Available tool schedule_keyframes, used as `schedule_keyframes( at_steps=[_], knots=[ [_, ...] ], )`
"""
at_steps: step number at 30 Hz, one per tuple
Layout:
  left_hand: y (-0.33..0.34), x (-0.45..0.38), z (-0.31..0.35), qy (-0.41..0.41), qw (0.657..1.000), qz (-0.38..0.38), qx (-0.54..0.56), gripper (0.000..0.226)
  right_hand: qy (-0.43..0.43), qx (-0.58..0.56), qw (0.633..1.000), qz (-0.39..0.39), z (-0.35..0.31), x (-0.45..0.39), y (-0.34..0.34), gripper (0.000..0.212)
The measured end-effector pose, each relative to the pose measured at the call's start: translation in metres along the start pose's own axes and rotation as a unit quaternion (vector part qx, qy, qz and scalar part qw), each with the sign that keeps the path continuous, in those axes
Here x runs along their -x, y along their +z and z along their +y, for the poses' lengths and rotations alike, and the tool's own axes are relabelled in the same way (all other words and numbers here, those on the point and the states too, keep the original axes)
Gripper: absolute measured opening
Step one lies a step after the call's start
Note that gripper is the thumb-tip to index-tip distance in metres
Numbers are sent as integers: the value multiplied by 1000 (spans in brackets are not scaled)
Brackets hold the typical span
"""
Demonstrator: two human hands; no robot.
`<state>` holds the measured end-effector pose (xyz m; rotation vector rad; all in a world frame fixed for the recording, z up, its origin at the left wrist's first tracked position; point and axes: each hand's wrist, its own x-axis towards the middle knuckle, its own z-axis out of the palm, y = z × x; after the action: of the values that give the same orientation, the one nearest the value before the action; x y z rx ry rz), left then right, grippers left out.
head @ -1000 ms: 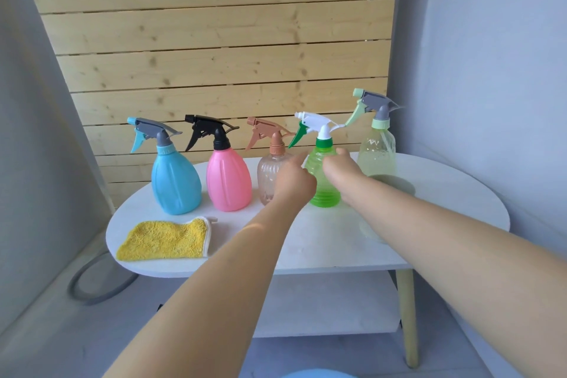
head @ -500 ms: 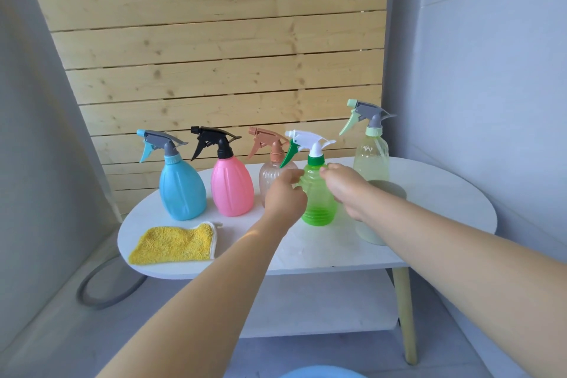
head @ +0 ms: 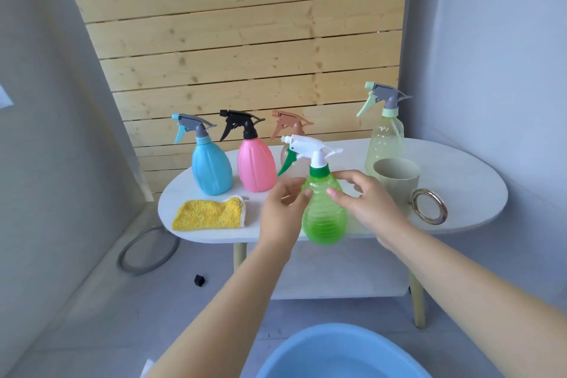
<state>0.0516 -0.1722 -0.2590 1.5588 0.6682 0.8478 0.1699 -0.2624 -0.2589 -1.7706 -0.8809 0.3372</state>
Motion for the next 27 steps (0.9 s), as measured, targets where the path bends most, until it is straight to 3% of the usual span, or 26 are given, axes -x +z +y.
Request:
schedule_keyframes(
  at_steps=[2, 4, 7, 11, 15, 17, 19, 22, 24, 27],
  knots=[
    [-4, 15, -2, -23, 999, -2, 42, 11, 10, -68, 997, -28, -3, 21, 2, 28],
    [-5, 30, -7, -58, 995, -13, 79, 12, 23, -95, 994, -56, -6, 39, 0, 41],
    [-5, 51, -20, -93, 990, -19, 102, 19, 43, -37, 994, -93, -2, 61, 3, 60],
    [-6, 66, -44, -176, 977, -3, 124, 39, 71, -8, 996, -60, 26, 79, 10, 54],
    [-14, 71, -73, -140, 990, 27, -4, 55, 105, 55, 984, -134, 58, 84, 4, 55],
    [-17, 70, -85, -84, 992, -12, -88, 59, 103, 103, 971, -189, 71, 84, 3, 57],
    [-19, 67, -94, -45, 982, -69, -172, 45, 85, 155, 958, -226, 83, 86, 5, 64],
    [-24, 62, -102, -24, 968, -91, -232, 20, 49, 186, 956, -223, 97, 90, 10, 68],
    [-25, 65, -109, -28, 967, -69, -244, 19, 17, 234, 950, -207, 103, 96, 13, 69],
    [-23, 71, -115, -79, 962, -37, -258, 27, -96, 427, 887, -149, 108, 101, 19, 74]
  ],
)
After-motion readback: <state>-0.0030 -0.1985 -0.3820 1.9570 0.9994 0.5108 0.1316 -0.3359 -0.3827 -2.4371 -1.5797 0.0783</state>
